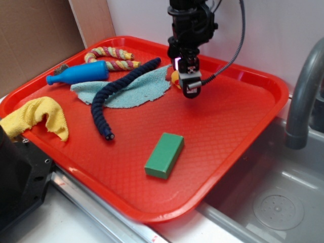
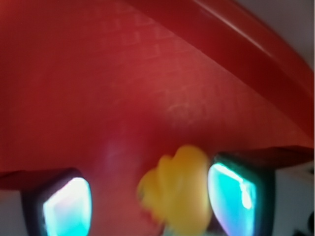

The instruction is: Grab the yellow duck.

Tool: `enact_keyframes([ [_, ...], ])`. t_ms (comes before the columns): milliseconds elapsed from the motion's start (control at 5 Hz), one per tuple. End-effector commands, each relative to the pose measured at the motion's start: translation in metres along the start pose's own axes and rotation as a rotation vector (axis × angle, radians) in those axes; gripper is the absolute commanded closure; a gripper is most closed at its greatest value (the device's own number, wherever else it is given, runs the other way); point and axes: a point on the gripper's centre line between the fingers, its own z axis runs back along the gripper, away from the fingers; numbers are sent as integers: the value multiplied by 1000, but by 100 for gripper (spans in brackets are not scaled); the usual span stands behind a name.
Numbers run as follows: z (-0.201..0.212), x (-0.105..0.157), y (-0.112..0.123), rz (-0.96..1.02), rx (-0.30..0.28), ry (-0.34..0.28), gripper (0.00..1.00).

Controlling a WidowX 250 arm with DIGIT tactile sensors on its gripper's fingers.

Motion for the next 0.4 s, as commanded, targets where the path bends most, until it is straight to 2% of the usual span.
enact_keyframes([
  [0,7,4,7,75,56,-49,100],
  [200,37,-14,-1,89,94,-121,100],
])
